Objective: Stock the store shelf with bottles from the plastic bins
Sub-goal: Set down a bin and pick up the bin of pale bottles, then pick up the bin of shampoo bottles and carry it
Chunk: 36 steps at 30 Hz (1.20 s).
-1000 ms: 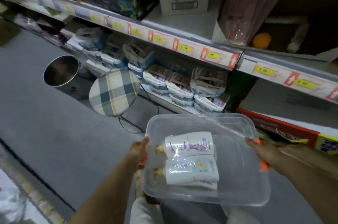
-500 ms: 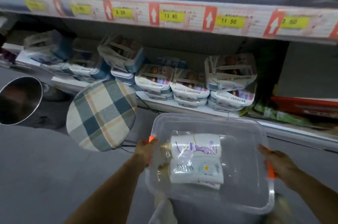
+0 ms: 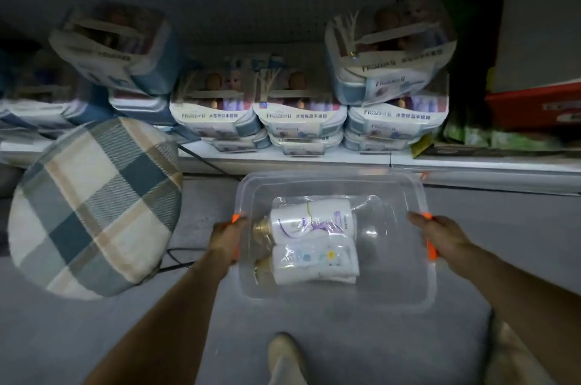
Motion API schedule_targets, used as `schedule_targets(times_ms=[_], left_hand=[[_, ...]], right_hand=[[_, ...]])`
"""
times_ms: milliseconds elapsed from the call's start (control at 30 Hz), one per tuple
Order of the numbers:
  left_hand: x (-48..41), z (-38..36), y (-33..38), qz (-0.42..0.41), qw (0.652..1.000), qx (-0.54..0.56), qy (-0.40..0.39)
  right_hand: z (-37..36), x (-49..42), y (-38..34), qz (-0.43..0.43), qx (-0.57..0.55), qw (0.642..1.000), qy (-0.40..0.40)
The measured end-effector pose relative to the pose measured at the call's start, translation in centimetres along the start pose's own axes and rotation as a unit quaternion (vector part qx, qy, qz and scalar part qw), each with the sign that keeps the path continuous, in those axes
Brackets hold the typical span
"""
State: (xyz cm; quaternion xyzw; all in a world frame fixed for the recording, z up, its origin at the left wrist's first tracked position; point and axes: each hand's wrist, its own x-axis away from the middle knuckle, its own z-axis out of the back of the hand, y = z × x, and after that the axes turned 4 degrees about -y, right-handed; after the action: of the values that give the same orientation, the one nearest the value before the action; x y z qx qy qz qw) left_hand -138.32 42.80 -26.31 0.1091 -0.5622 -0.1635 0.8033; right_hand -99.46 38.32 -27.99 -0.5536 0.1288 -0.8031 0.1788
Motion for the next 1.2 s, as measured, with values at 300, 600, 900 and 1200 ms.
schedule_targets(times_ms=[300,600,900,1200], left_hand=[[-2.2,-2.0,-2.2,0.054,0.998,0.01,-0.043],[4.6,-3.2,2.9,0.025,0.997,0.073,-0.03],[19.4,-4.0,5.0,0.034,0.956,0.262,-0.128],[36.0,-5.7,11.5,-0.054,0.932,0.297,-0.201]], right_hand=[[0.0,-1.1,0.3,-0.042,0.012,0.994,-0.098],[-0.8,4.9,-2.4,-0.026,-0.01,0.998,-0.062],[4.5,17.5,-7.4,-0.008,-0.173,0.972,-0.157],[17.0,31.3,-11.8,0.071,-0.313,0.939,-0.122]])
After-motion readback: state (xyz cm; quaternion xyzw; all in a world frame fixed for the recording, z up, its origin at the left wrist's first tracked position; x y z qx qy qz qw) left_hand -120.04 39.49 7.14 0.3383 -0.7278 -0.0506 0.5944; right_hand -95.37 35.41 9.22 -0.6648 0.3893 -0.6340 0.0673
